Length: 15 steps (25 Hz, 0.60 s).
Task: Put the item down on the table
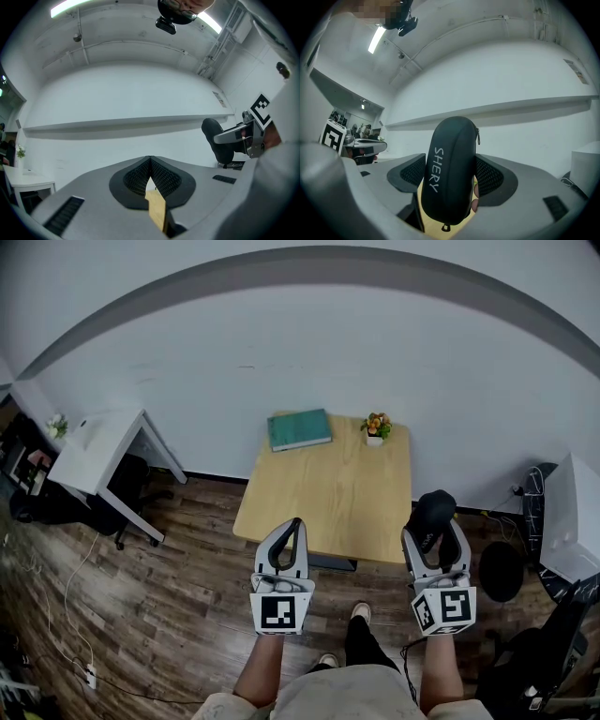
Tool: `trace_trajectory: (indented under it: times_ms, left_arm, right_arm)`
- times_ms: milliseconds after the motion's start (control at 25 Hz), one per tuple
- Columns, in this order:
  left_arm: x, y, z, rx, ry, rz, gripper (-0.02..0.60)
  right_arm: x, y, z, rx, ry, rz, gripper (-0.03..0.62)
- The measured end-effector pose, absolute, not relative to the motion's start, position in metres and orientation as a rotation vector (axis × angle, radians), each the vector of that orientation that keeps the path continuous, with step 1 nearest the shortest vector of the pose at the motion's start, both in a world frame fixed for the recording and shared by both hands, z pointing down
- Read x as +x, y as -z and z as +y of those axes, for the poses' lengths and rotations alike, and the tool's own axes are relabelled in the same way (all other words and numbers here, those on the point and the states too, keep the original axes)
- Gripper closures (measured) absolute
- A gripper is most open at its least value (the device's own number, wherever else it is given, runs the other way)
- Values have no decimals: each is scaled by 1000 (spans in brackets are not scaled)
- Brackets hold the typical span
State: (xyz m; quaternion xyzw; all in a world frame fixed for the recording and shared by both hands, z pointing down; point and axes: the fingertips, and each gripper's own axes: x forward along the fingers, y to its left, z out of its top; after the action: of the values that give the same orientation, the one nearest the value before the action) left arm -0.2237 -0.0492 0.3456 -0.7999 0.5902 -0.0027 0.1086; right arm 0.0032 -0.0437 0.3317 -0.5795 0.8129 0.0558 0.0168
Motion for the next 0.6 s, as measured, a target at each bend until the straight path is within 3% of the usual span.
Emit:
trace_trajectory:
  times_ms: [600]
  left_arm:
    - [-141,-330,-192,-2335,39,1700,574]
  right_arm:
    - [80,-328,-190,-1784,-107,2474,256]
